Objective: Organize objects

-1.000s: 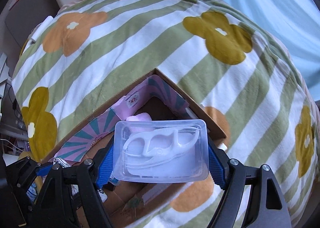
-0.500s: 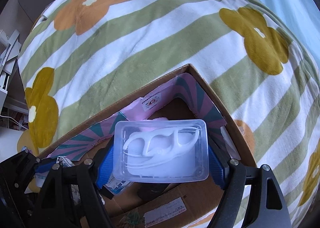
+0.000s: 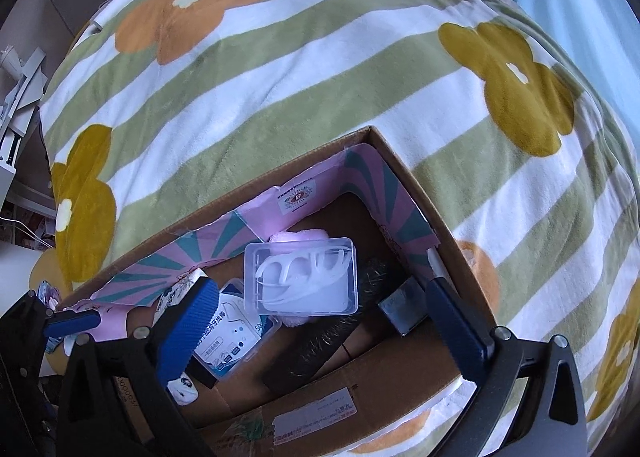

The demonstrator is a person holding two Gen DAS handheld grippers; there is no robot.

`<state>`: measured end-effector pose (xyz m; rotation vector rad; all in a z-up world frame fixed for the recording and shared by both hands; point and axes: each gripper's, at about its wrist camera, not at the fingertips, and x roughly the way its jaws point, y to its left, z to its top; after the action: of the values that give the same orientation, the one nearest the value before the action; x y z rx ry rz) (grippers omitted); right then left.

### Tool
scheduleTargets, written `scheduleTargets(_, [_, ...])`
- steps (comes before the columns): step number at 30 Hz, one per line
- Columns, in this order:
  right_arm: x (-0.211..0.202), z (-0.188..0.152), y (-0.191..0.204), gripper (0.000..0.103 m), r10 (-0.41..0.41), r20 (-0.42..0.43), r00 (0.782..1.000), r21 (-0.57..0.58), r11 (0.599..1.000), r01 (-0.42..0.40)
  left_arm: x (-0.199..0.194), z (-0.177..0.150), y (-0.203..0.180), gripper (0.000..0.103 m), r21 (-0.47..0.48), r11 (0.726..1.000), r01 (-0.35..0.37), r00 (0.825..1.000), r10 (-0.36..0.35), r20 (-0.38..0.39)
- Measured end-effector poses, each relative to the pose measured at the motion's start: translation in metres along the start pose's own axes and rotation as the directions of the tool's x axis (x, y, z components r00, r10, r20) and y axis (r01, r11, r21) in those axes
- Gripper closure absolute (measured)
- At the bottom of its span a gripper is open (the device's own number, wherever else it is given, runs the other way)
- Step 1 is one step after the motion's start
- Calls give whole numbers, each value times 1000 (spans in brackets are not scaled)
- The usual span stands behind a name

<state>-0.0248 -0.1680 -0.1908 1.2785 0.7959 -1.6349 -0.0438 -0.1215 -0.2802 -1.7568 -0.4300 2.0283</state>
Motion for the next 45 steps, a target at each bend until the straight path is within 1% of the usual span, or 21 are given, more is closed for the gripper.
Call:
scheduleTargets(11, [-22, -2, 7, 0, 1, 28, 1000, 31, 1000, -2, -21, -2, 3, 0, 19, 1000, 4, 999, -5, 35])
scheduleTargets(17, [-53, -15, 12, 0, -4, 56, 998, 69, 998, 0, -47, -3, 1, 0, 50, 999, 6, 997, -9, 73])
scheduleTargets(24, [-113, -45, 11, 0, -49, 107, 993, 151, 988, 32, -91, -9, -12, 0, 120, 993, 8, 990, -24, 137])
scheduleTargets(30, [-167, -88, 7, 0, -96, 147, 984, 256, 965, 56, -126, -18, -31, 0, 188, 982, 8, 981, -44, 189])
scheduleTargets(34, [-196, -123, 2, 0, -131, 170, 977, 346, 936, 66, -143, -25, -47, 0, 232, 973, 16, 975, -67, 213])
scheduleTargets(38, [-223, -161, -4, 0, -188, 182, 965, 448, 890, 89, -155, -29, -65, 0, 286, 958, 17, 969, -86, 232])
scheduleTargets(42, [-248, -201, -10, 0, -249, 178, 952, 550, 827, 113, -166, -30, -86, 0, 332, 943, 30, 963, -117, 244])
scheduleTargets(45, [-263, -231, -14, 0, -288, 171, 942, 627, 769, 122, -175, -33, -104, 0, 366, 930, 48, 957, -147, 249])
